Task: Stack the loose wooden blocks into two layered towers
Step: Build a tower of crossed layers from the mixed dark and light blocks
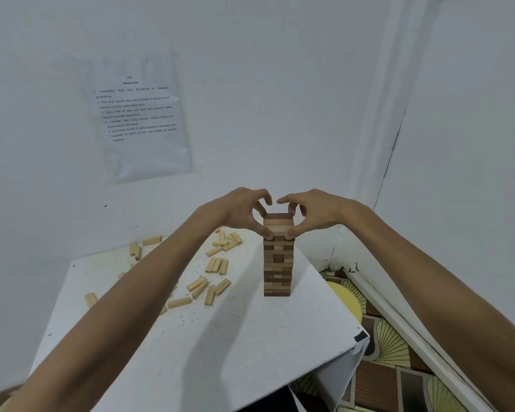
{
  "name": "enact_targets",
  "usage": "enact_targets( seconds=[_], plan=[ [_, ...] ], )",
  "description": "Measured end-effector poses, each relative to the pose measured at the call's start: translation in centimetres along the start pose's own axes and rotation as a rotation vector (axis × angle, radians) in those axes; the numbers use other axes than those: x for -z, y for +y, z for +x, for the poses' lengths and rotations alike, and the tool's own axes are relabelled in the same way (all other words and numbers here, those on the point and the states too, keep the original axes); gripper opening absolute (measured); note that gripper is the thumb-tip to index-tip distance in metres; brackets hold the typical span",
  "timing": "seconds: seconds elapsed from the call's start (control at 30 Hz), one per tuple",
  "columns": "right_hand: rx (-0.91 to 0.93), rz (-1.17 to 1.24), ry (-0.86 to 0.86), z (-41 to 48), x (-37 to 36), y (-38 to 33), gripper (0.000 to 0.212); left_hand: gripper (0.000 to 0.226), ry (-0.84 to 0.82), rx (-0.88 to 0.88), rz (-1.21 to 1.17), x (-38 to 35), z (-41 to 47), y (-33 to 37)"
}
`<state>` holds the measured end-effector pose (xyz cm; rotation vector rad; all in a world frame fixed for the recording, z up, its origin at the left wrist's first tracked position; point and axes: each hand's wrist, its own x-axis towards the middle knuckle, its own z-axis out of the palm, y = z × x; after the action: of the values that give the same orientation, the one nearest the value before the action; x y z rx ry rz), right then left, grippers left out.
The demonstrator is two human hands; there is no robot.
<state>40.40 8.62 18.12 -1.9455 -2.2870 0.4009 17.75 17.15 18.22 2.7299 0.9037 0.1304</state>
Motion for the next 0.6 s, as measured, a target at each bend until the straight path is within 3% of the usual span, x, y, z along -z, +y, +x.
enact_targets(
  seconds=[0.6],
  plan=[
    [-0.027, 0.034, -0.037, -0.2, -0.4, -0.2, 0.095, 0.088, -0.070, 0.007, -0.119, -1.2, -0.2, -0.7]
  ],
)
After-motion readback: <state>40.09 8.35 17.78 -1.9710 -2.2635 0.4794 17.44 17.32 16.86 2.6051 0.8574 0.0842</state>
